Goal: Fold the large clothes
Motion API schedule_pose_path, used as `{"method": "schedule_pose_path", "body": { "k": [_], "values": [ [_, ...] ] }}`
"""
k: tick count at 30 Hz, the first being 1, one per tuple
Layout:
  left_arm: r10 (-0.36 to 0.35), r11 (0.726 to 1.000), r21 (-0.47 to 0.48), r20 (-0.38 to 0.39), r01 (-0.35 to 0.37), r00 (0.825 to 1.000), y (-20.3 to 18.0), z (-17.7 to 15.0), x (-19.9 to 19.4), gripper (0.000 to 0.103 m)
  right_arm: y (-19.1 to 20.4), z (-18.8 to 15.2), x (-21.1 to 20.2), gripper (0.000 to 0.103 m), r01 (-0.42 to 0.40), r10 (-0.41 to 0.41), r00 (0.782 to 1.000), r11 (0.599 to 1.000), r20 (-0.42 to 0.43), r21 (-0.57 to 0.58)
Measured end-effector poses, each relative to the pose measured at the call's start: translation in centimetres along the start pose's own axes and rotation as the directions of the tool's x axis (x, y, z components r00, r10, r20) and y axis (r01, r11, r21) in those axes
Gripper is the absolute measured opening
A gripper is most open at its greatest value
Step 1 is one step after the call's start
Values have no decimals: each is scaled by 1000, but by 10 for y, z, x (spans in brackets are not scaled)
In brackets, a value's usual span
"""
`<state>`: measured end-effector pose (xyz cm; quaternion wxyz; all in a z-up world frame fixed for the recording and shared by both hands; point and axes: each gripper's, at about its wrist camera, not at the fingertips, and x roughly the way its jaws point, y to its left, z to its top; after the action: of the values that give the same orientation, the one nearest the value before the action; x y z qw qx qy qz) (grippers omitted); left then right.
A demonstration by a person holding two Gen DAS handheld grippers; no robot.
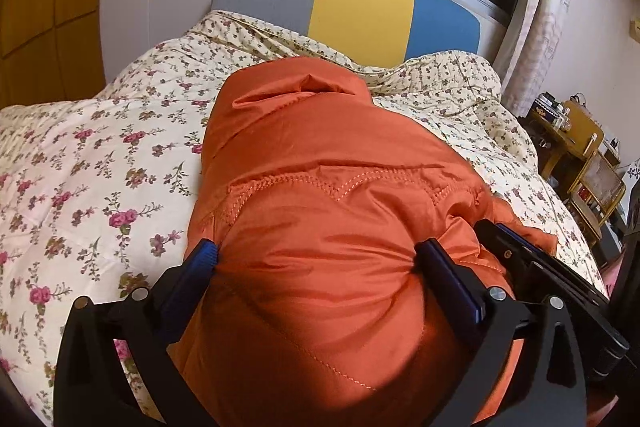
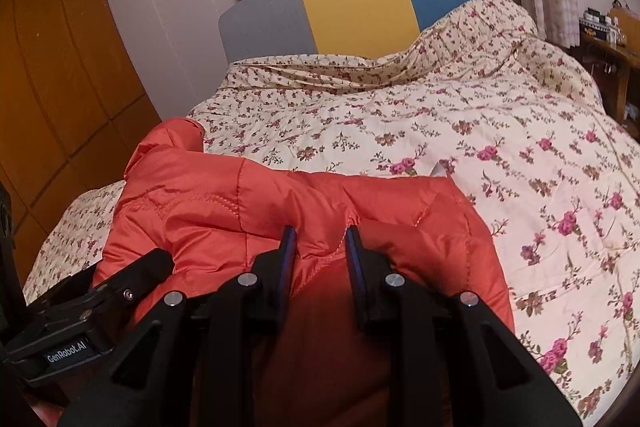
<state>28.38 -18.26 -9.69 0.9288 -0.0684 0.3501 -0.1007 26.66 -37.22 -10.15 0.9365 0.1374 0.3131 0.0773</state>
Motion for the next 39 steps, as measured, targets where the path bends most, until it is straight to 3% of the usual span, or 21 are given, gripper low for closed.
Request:
{"method": "schedule_pose_path", "body": {
  "k": [10, 13, 17, 21, 23, 27, 30, 34, 39],
  "values": [
    [36, 999, 8, 27, -36, 999, -3, -5, 11, 100, -12, -4, 21, 24, -31, 33, 999, 998, -29, 57],
    [37, 999, 15, 28, -37, 999, -4, -5, 7, 100, -13, -6, 14, 24, -43, 44, 999, 997, -4, 62],
    [12, 1000, 23, -8, -12, 1000, 3, 7, -10, 100, -14, -5, -22, 35, -51, 46, 996, 997, 80, 63],
    [92, 992, 76, 116, -101, 989, 5, 34, -30, 100, -7, 6, -45, 36, -35, 33, 998, 999, 61, 32],
    [124, 979, 144, 135, -143, 983, -5, 48, -23, 100, 1, 17, -35, 36, -9, 8, 1000, 1000, -17, -14],
    [176, 924, 333, 71, -189, 982, -36, 58, 22, 100, 1, 24, -6, 30, 69, -76, 994, 994, -80, -87],
    [227, 896, 390, 7, -212, 974, -50, 55, 51, 100, -15, 18, 14, 29, 79, -84, 993, 995, -80, -68],
    [217, 914, 362, -55, -183, 975, -46, 53, 76, 100, -41, 13, 28, 29, 43, -39, 996, 998, -77, 46],
    [179, 937, 322, -96, -139, 979, -35, 50, 97, 100, -43, 15, 41, 29, 70, -64, 992, 996, -111, 58]
  ]
}}
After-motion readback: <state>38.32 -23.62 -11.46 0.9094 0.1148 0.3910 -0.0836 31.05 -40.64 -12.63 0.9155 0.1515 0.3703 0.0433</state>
